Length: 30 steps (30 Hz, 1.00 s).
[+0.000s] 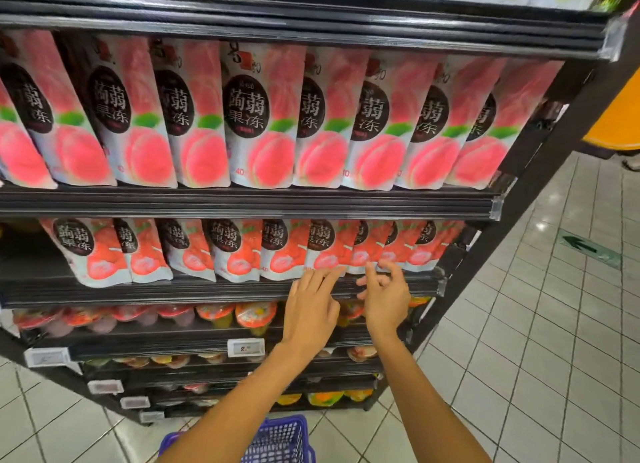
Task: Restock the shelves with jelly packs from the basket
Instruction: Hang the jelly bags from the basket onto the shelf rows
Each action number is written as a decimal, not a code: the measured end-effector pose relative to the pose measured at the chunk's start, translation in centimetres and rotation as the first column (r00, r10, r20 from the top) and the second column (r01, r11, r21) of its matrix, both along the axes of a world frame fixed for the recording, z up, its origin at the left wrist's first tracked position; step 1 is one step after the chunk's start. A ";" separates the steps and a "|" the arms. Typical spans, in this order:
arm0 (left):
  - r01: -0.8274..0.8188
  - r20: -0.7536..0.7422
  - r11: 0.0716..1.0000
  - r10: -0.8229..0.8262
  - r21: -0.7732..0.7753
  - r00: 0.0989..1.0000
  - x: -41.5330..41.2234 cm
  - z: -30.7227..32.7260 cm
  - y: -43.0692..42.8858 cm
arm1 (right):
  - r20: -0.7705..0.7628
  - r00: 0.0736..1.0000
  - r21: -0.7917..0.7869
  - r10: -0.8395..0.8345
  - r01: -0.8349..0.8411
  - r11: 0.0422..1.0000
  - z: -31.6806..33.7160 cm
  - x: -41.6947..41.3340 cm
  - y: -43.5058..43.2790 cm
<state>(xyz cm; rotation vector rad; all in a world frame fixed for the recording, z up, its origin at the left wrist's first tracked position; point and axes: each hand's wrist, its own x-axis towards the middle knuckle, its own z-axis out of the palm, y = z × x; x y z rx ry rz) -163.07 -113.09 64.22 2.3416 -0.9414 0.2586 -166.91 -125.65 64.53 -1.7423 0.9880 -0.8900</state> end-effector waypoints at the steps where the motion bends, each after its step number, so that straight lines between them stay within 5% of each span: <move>1: -0.001 -0.003 1.000 0.001 0.006 1.000 -0.1 0.0 -0.4 | 0.000 1.000 0.013 0.009 -0.009 1.000 0.0 -0.1 -0.3; 8: -0.020 -0.018 1.000 0.020 0.004 1.000 -0.6 0.2 -2.2 | 0.029 0.999 0.034 0.034 -0.035 0.999 -0.3 -1.6 -1.9; 15: -0.008 -0.047 0.999 0.010 0.039 0.999 -1.2 0.2 -3.5 | 0.226 0.974 0.145 -0.013 -0.020 0.989 0.0 -2.2 -3.2; 26: -0.042 -0.026 0.998 0.043 0.048 0.999 -1.4 0.3 -3.8 | 0.096 0.986 0.052 -0.135 0.131 0.990 -0.4 -2.9 -5.5; 30: -0.034 -0.035 0.999 0.035 0.043 0.999 -1.7 0.3 -3.9 | 0.113 0.991 0.055 -0.067 0.061 0.997 -0.6 -3.1 -6.1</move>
